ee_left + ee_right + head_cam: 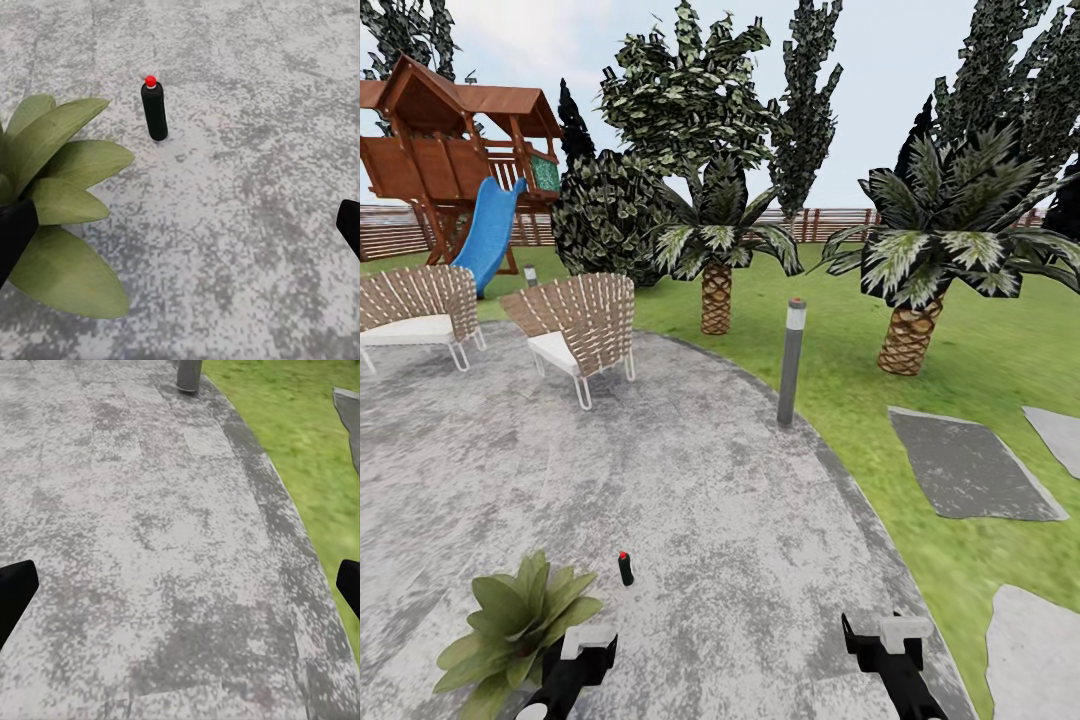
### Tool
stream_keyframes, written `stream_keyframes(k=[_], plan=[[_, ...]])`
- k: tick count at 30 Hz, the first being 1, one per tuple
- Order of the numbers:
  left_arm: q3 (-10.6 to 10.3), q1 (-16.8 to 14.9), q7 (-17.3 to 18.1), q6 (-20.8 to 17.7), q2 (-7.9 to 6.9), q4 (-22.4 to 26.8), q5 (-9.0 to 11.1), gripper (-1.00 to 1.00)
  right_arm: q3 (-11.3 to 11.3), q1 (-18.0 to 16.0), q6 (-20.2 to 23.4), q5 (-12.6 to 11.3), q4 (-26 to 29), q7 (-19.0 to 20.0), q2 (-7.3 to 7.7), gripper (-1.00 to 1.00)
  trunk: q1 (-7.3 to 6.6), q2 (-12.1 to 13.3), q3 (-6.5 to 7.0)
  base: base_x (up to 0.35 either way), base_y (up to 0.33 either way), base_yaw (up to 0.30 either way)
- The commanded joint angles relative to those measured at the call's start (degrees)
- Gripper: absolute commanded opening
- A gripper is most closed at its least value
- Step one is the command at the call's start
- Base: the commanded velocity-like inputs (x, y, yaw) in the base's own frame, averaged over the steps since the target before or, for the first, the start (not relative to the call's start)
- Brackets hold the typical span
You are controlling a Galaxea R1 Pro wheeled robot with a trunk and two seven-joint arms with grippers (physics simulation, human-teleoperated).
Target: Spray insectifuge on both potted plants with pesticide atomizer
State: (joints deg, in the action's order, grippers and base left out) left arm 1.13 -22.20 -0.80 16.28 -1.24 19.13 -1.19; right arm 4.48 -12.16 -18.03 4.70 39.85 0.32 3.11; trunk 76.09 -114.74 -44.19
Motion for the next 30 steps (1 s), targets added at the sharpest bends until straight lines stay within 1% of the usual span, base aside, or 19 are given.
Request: stream_keyframes(k=[1,9,16,21,30], plan=[[0.07,-0.03,-0.08,0.2,0.01,-0.05,-0.13,1.0,0.18,-0.02,-0.17,0.49,-0.03,0.03,-0.03,1.0,-0.01,-0.02,-0.05,0.002,-0.001,0.0],[0.1,-0.03,-0.08,0.16,0.01,0.03,-0.13,1.0,0.18,-0.02,-0.17,0.48,-0.03,0.0,-0.16,1.0,-0.01,-0.02,-0.05,0.0,0.0,0.0],[0.1,-0.03,-0.08,0.16,0.01,0.03,-0.13,1.0,0.18,-0.03,-0.17,0.48,-0.03,0.02,-0.15,1.0,-0.01,-0.02,-0.05,0.102,0.0,0.0],[0.1,-0.03,-0.08,0.16,0.01,0.03,-0.13,1.0,0.18,-0.04,-0.17,0.48,-0.03,0.0,-0.18,1.0,-0.01,-0.02,-0.05,0.181,-0.047,0.0],[0.1,-0.03,-0.08,0.16,0.01,0.03,-0.13,1.0,0.18,-0.04,-0.17,0.48,-0.03,-0.05,-0.2,1.0,-0.01,-0.02,-0.05,0.24,-0.167,0.0]])
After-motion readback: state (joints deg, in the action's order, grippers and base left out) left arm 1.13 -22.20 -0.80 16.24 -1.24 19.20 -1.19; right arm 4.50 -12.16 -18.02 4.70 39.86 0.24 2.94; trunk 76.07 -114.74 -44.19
